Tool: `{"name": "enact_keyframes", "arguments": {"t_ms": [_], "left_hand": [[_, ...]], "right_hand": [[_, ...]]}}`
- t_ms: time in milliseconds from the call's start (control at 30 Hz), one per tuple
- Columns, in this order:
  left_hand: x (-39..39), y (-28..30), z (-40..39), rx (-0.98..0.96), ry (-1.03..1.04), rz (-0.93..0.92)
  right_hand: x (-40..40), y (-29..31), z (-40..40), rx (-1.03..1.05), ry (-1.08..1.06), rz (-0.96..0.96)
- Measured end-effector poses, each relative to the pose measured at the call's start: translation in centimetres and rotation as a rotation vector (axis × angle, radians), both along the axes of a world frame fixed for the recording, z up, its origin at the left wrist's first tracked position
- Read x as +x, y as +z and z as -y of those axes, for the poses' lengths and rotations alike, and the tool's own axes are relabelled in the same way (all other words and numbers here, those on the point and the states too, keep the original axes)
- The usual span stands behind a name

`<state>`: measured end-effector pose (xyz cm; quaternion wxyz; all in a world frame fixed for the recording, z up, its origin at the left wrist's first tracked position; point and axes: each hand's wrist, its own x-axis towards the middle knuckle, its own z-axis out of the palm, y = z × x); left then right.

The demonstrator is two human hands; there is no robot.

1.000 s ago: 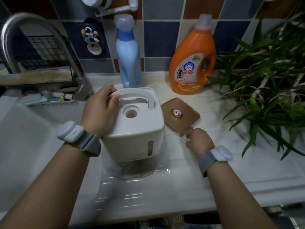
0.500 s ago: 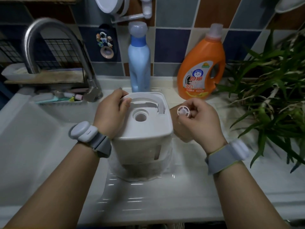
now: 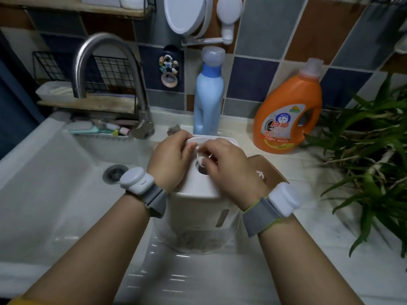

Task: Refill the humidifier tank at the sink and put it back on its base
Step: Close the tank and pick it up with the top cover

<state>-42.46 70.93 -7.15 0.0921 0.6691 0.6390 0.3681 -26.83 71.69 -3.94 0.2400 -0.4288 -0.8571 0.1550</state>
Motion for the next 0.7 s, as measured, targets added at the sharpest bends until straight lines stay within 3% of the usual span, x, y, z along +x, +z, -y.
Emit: {"name": "enact_keyframes", "arguments": {"t_ms": [300,700], "left_hand": [[-0.6,-0.3,0.2,-0.007,0.014,0.023],[-0.6,-0.2,0.2,-0.01,0.009,0.015]], "right_hand": [[-1.1,0.5,-0.4,0.031,0.059,0.271],[-0.8,0.1,-0.7,0.004,0.008,0.239]]}}
